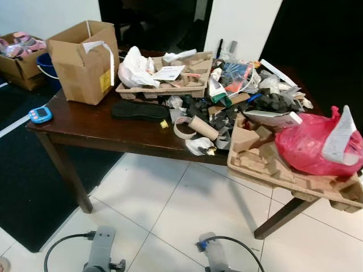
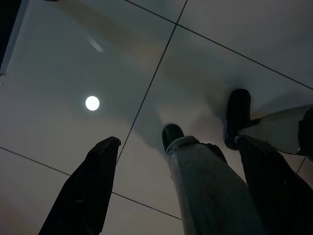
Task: Picking trash to rubbish bin
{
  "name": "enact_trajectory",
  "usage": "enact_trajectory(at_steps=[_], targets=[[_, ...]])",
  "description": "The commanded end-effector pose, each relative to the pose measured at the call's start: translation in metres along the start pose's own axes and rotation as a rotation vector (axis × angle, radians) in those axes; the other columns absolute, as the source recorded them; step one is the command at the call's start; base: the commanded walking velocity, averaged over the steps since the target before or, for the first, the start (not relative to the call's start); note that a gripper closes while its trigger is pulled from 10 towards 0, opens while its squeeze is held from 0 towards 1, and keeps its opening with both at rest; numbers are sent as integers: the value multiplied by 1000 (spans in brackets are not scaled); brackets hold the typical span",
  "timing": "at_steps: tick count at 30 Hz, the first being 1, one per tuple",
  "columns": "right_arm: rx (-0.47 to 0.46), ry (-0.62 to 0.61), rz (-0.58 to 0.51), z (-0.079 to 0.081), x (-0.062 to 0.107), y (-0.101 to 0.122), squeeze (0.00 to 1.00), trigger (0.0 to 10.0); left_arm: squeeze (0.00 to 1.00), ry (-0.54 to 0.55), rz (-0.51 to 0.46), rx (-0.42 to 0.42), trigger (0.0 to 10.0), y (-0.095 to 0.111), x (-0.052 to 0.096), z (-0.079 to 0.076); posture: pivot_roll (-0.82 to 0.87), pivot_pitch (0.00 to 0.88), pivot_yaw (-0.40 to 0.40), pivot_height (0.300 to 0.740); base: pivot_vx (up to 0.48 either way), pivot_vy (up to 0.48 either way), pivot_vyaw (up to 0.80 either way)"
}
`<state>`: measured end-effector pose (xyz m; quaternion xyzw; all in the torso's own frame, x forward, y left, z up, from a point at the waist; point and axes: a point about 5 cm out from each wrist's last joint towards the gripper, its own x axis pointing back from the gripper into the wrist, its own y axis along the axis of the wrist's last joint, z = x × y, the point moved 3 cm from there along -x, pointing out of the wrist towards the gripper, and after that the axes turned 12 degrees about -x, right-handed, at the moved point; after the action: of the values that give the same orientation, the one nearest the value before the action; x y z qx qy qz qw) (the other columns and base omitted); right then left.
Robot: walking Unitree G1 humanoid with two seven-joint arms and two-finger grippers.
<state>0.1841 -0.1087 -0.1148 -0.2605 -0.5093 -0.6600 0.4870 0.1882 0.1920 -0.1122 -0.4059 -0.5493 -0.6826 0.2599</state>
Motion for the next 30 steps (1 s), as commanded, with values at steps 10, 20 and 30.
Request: enact_trajectory(at_steps=[10,20,30], targets=[[-8,22,8,3,-1,1,0,10000,0,3,13,3,10000,-4,1,0,148,63,-49,740,0,0,0],[-8,22,21,5,-1,-3,0,10000,0,6,11,6,10000,-2,0,0,146,64,-49,740,0,0,0],[-4,10,30,3,-1,-2,0,10000,0,4,10,8,10000,-1,0,0,142,60,-49,740,0,0,0]])
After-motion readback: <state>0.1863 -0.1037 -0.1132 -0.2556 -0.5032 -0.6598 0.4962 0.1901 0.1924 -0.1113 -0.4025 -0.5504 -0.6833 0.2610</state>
